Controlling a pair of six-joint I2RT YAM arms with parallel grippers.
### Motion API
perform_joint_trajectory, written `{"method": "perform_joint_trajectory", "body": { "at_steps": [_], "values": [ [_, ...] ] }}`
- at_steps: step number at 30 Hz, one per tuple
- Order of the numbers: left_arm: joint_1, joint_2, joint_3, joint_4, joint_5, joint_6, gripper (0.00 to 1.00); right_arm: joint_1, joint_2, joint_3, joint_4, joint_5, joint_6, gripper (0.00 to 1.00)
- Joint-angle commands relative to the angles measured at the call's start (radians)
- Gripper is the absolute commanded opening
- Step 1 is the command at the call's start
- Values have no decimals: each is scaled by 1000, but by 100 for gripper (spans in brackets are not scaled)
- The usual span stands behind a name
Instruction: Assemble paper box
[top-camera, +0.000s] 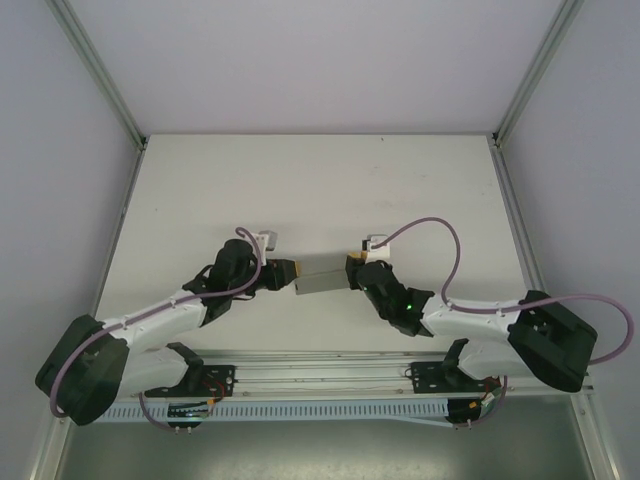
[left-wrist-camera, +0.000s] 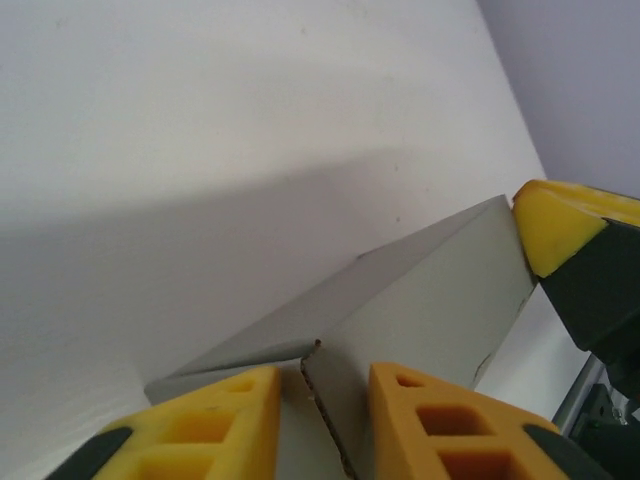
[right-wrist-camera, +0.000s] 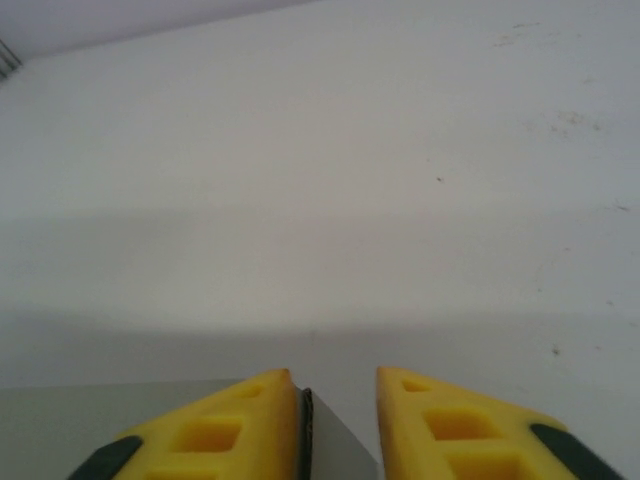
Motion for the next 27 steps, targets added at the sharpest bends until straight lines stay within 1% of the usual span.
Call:
{"method": "perform_joint_trajectory", "body": {
  "at_steps": [1,3,4,5,6,7,8,11,13,14,15,16,18,20,21,22,23,25,27],
  "values": [
    [-20,-6,54,-318,-20,58,39,-2,-2,-4,-337,-159,-3,27],
    [-20,-26,93,-347,-55,51,44,-16,-26,31,-365,-157,-11,30],
    [-20,-31,109,-351,-58,60,51,-19,-35,46,-373,-156,-29,34],
    [-20,-38,128,-357,-66,66,70,-26,-42,74,-391,-151,-42,39],
    [-20,-41,148,-368,-85,70,98,-39,-43,104,-421,-160,-50,40],
    [-20,-44,171,-382,-97,85,99,-47,-44,134,-451,-168,-54,40],
    [-20,-50,200,-399,-107,104,98,-57,-41,173,-491,-169,-56,43],
    [-20,-79,270,-440,-162,118,99,-81,-43,247,-547,-169,-79,53],
    [-20,-99,321,-490,-232,115,99,-100,-51,288,-565,-178,-108,59],
    [-20,-106,345,-520,-272,116,99,-114,-55,303,-564,-208,-138,64],
    [-20,-108,371,-556,-319,115,99,-134,-60,315,-560,-254,-185,74],
    [-20,-107,398,-588,-367,127,98,-160,-65,330,-551,-333,-254,81],
    [-20,-93,443,-650,-461,141,98,-203,-67,353,-559,-608,-480,99],
    [-16,-73,481,-688,-523,157,98,-207,-52,403,-663,-822,-751,99],
    [-13,-67,489,-691,-537,162,99,-206,-38,435,-714,-894,-867,99],
    [-7,-61,491,-687,-538,169,98,-205,-9,475,-792,-955,-1006,99],
    [3,-56,490,-682,-532,165,98,-206,23,516,-851,-983,-1107,99],
    [26,-44,483,-667,-495,163,98,-206,114,624,-978,-985,-1275,99],
    [46,-35,472,-653,-475,157,99,-209,224,753,-1131,-984,-1397,99]
  ]
}}
